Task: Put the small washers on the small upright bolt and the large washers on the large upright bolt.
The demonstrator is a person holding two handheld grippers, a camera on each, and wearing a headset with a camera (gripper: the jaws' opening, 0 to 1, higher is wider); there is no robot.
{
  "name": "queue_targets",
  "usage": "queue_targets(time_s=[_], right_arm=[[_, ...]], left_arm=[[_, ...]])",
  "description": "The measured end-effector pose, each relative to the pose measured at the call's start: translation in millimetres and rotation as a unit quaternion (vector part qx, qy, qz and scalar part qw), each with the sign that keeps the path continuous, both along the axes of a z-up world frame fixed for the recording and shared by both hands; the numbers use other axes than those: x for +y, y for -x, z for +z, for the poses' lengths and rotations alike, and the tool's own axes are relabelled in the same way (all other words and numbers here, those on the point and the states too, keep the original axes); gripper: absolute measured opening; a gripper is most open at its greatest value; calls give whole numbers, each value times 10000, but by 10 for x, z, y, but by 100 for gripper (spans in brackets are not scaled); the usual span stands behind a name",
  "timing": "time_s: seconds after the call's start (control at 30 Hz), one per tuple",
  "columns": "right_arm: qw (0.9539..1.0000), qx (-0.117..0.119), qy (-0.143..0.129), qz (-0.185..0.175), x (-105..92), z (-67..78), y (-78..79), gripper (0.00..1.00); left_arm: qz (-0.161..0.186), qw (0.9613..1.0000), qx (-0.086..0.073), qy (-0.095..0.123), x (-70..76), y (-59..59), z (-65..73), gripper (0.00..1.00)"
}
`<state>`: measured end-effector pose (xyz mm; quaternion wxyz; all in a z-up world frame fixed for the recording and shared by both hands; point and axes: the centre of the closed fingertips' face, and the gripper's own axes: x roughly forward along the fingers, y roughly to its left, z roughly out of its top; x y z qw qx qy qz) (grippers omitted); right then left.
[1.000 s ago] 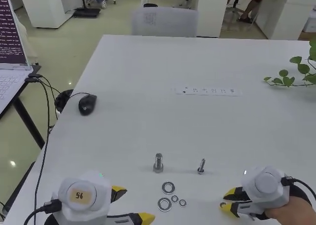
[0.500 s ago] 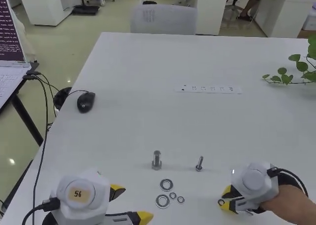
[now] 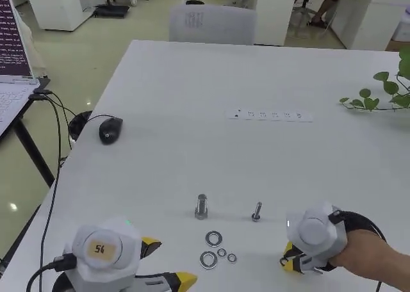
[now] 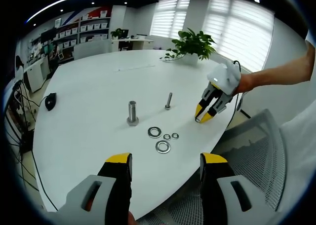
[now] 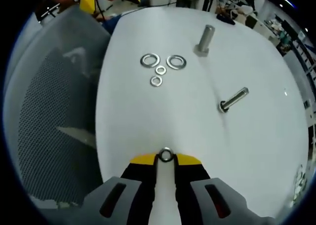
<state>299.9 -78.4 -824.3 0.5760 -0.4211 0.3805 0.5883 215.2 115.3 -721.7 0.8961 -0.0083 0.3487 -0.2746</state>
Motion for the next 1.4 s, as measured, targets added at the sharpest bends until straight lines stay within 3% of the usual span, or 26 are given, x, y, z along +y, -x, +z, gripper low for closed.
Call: queue_targets(time_s=[0.17,0.3,0.4,0.5,0.6,0.7,0.77,0.9,1.0,1.17,1.3,1.4], right_arm=[[9959,140,-514,-734,10,14,-20,15],[9992,-74,-320,229,-9,8,26,17],[9983,-3,-214,542,-1,18,20,20],[9962,157,-93,847,14,10,30,20],[9930,165,-37,1168,20,4,28,19],[9895,128,-5,1440,13,2,20,18],[9843,55,73,1760,5,2,31,18],[9810,17,163,1935,10,-7,52,14],[9822,-10,147,1872,11,0,47,14],[9954,151,-252,914,21,6,30,14],[9977,218,-528,375,46,14,13,13],[9978,250,-581,187,54,7,5,13]], left_arm=[[9,10000,-2,-2,10,0,1,55],[-15,10000,7,-19,16,10,5,55],[-18,10000,15,-27,30,16,5,55],[-20,10000,21,-37,41,18,5,55],[-6,10000,14,-39,49,9,14,55],[9,10000,9,-32,48,-3,17,55],[10,10000,4,-31,43,-11,19,55],[-1,10000,5,-14,10,-28,18,55],[-11,10000,-7,6,-17,-44,16,55],[-22,10000,-13,18,-37,-47,27,55],[-24,10000,2,1,-18,-34,14,55],[-20,10000,16,-16,6,-23,4,55]])
